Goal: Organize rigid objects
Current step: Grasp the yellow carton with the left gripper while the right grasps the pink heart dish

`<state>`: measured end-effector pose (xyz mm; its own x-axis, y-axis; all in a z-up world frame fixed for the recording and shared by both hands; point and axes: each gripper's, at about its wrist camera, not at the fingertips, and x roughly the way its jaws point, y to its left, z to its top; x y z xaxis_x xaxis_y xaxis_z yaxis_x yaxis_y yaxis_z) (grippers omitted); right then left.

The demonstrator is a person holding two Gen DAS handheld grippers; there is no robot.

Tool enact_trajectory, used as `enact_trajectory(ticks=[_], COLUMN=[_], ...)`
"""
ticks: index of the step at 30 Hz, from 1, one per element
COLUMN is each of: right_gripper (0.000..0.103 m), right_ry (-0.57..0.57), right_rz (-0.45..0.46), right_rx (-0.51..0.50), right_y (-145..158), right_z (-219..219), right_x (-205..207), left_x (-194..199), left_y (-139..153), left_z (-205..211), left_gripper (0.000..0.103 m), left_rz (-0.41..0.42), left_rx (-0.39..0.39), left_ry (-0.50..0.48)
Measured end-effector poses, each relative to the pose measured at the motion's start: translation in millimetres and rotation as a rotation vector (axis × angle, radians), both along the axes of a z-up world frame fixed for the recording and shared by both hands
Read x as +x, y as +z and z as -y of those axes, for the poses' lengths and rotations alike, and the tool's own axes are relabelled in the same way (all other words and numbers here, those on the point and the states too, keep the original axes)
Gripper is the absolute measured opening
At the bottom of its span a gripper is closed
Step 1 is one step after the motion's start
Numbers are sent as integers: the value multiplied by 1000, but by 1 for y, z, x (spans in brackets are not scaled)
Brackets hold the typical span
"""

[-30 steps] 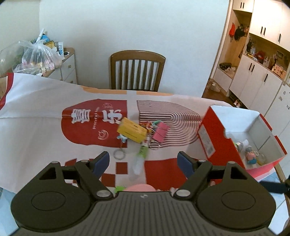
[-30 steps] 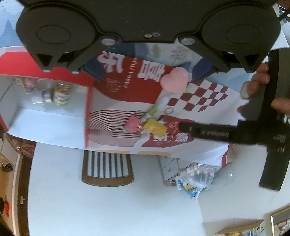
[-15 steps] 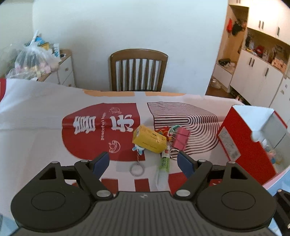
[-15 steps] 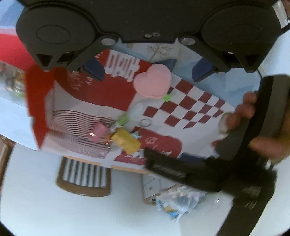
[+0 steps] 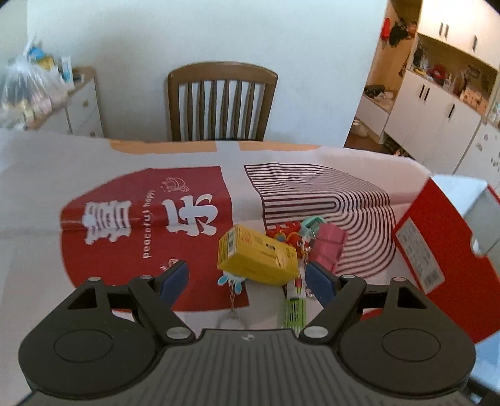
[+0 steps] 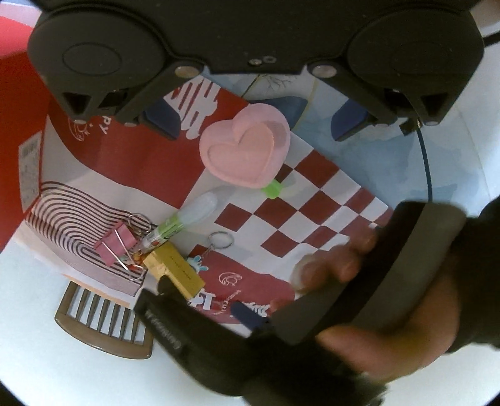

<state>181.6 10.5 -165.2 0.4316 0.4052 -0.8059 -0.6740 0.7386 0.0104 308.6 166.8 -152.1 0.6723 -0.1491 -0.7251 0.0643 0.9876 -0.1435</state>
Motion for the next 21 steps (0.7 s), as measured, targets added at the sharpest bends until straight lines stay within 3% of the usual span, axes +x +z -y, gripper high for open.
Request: enact_trajectory(ticks=[12,19,21], right_gripper=[101,98,97], right_ry=[23,38,40], right_rz=[-14,-11,1], right_rx=[-11,-21,-23], right_y=[-17,-24,-25], right_z=[-11,-15,-16], right_x=[14,17,16], left_x=[45,53,54], left_y=[-44,-51,-52], left_z=[-42,-42,-42], left_gripper=[82,81,69], left_rz=[-124,-118,-120], left_rx=[-299,-350,-367], left_ry=[63,46,37])
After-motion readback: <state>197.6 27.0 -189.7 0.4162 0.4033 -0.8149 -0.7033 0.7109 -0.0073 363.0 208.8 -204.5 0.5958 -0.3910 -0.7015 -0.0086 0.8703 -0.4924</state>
